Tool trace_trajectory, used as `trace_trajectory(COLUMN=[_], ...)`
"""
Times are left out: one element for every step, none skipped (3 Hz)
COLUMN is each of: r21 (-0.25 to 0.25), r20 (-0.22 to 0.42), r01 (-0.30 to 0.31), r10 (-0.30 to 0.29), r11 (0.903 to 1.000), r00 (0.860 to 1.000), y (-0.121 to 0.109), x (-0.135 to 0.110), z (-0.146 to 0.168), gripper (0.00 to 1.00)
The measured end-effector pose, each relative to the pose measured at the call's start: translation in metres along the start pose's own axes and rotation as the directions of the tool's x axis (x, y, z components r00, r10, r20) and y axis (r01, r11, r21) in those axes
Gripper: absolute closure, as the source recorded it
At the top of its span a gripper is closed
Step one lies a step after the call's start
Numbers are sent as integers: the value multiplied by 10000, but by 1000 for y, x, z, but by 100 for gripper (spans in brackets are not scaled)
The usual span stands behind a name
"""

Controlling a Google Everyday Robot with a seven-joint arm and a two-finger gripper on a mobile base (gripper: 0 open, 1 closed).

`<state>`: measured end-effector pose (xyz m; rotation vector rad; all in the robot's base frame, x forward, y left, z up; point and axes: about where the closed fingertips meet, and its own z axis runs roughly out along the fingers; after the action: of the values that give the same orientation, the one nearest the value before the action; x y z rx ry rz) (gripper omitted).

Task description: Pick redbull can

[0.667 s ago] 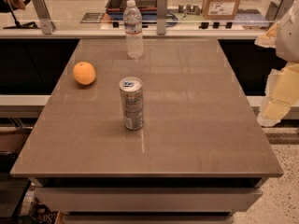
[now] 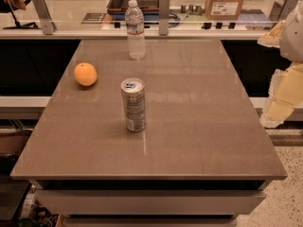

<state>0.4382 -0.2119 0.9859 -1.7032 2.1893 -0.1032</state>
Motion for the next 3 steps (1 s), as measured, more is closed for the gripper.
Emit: trace_trajectory(r21=[-232,-605,-931], r20=[820,2259,3894], r01=[247,612,1057], r10=[-227,-461,-615], r11=[9994,9963,9900], r00=[9964,9731,9190], y=[6,14,24], x=[-16,-36,-62], z=[5,19,30], gripper=[0,0,0])
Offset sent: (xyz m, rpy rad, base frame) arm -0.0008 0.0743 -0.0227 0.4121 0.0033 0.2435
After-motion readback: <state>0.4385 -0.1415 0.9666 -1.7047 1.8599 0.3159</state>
